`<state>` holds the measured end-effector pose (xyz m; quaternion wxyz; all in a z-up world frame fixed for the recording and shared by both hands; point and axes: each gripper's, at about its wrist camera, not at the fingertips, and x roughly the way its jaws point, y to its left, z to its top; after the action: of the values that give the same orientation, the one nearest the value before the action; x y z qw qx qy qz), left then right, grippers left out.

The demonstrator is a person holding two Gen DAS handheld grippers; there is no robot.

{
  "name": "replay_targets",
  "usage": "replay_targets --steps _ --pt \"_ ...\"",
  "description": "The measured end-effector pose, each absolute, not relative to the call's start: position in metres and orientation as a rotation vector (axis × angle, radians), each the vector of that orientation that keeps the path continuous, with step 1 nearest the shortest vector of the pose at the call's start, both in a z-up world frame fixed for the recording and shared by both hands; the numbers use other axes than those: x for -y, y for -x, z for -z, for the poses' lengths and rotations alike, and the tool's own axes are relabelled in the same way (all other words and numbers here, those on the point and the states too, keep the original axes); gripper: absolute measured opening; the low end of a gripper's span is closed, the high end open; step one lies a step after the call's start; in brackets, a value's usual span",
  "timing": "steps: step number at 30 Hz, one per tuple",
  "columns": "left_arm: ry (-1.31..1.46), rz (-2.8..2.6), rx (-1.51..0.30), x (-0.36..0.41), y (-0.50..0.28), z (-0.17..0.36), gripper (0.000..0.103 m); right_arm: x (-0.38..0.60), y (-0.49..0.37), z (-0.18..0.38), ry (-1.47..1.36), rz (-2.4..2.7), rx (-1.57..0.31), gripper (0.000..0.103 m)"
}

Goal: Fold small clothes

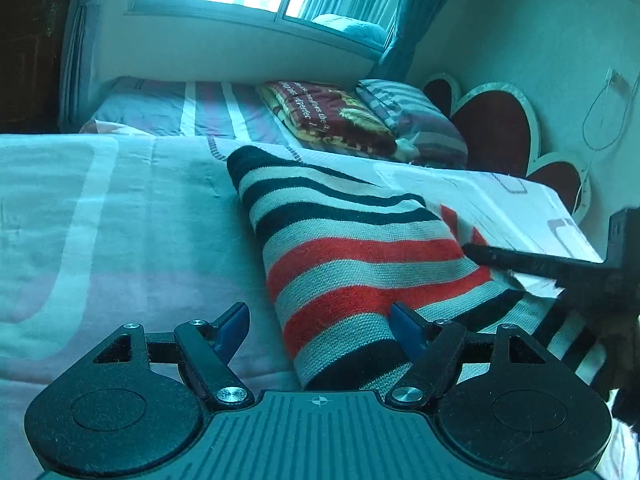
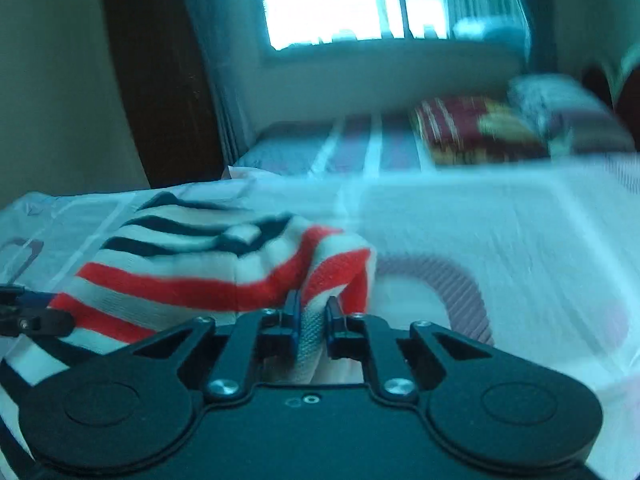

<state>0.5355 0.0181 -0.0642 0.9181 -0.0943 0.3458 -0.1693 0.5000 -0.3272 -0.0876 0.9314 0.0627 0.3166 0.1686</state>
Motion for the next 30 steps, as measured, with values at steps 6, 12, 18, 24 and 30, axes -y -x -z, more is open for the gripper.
replay_targets --steps 6,12,18,24,30 --pt "0.186 0.317 -0.633 -0.026 -0.532 0.043 0.077 0.324 -0.465 0.052 -0.11 -0.321 -0.551 0.029" --pt "0.191 0.29 -0.724 -0.017 -0.551 0.059 0.077 0.28 -0.455 0.064 0.165 -0.346 -0.607 0.018" --pt "0.202 0.311 -0.677 -0.02 -0.526 0.045 0.077 0.296 -0.435 0.048 0.095 -0.308 -0.556 0.019" --pt "0.177 0.364 -0.704 -0.01 -0.493 0.064 0.083 0.292 -0.404 0.079 0.196 -0.385 -0.578 0.024" --pt "0.211 0.313 -0.696 -0.016 -0.478 0.052 0.096 0.298 -0.391 0.059 0.078 -0.372 -0.502 0.023"
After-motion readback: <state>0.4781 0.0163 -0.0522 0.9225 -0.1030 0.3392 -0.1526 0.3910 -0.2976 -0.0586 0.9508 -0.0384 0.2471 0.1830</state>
